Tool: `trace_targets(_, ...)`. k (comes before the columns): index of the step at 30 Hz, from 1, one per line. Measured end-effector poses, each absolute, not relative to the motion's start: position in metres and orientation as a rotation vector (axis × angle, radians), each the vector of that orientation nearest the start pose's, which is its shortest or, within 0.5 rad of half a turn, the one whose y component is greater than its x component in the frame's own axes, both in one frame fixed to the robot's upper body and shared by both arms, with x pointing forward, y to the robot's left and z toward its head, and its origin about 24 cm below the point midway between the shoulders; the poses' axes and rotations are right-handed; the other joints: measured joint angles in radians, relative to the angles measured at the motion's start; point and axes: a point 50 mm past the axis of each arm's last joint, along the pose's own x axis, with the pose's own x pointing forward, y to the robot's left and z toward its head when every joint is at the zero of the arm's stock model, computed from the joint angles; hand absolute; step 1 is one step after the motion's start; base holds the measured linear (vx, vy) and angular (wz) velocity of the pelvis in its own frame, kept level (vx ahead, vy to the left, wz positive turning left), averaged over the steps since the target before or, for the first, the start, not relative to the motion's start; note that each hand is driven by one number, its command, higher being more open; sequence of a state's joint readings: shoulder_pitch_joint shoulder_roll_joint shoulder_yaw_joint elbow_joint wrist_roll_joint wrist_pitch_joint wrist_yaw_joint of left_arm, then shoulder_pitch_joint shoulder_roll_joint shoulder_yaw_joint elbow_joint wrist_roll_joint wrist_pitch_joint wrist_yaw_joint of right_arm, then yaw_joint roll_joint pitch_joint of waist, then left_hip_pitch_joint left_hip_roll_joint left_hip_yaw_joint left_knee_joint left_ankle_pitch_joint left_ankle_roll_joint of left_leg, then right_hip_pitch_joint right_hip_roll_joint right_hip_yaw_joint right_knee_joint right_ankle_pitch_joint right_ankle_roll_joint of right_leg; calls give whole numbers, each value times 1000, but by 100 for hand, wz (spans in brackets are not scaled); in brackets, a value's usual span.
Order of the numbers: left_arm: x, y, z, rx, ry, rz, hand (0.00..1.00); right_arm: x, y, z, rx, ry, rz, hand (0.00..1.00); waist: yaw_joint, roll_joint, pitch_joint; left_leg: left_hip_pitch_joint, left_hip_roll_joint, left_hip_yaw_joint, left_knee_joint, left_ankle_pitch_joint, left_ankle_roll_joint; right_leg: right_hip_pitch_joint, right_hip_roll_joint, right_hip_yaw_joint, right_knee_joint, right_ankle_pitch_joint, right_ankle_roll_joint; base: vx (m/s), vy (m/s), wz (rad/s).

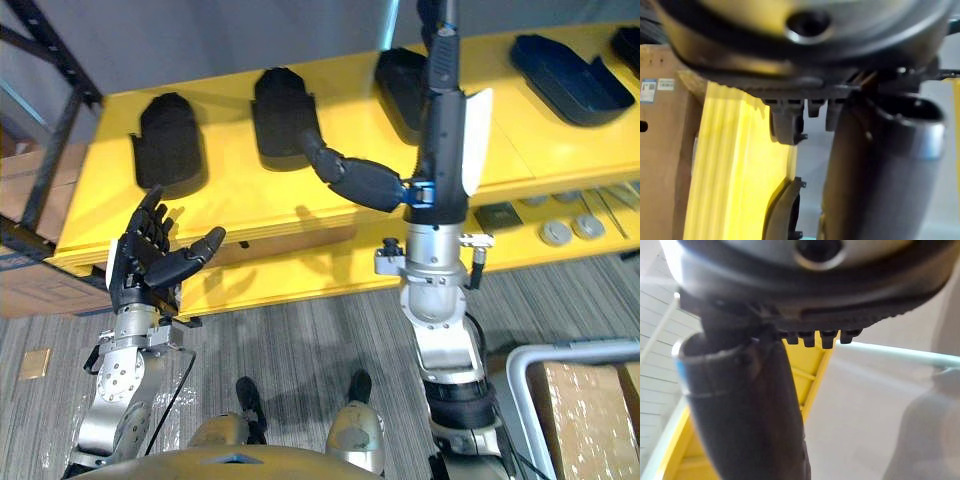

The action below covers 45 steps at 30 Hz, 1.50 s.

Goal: Walk over and take three plastic housings, then place them on the shelf

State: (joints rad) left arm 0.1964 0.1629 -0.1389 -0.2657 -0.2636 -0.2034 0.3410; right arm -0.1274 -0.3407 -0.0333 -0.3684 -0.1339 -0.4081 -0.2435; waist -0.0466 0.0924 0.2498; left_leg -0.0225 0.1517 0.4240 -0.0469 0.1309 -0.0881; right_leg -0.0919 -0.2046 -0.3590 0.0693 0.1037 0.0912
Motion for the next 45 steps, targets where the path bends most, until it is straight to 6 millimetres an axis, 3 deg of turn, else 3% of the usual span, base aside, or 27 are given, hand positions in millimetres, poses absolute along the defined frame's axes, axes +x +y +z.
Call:
trace_targets(6, 212, 180, 77, -184, -233, 329, 100, 218, -200, 175, -349, -820, -148, 100, -12, 13, 40, -9, 17, 27, 44, -27, -1, -18, 11, 32, 9, -6, -8, 29, -28, -16)
trace_targets(10, 216, 193, 85, -180, -275, 414, 100, 211, -213, 167, -306, -777, -216, 100, -17, 4, 90, -23, 23, 32, 80, -42, 1, -37, 2, 38, 49, -20, -7, 19, -6, -3)
trace_targets(20, 227, 198, 92, -117, -303, 491, 100, 209, -213, 161, -262, -753, -244, 100, -26, -14, 141, -62, 36, 22, 185, -102, 6, -83, -22, 50, 164, -85, -9, 1, -1, 1)
trace_targets(28, 236, 209, 100, -119, -339, 544, 100, 209, -213, 159, -245, -748, -251, 100, -37, -20, 178, -76, 52, 32, 245, -143, 4, -101, -23, 72, 201, -103, -9, -8, -2, -6)
trace_targets(36, 247, 215, 103, -123, -350, 590, 100, 208, -214, 158, -219, -742, -243, 100, -40, -20, 179, -78, 60, 43, 277, -163, 2, -113, -23, 93, 218, -109, -7, -6, 2, -7)
trace_targets(45, 247, 222, 102, -121, -346, 625, 100, 209, -213, 158, -227, -739, -226, 100, -39, -20, 179, -76, 65, 47, 289, -172, 3, -113, -21, 97, 225, -113, -9, -2, 0, -2)
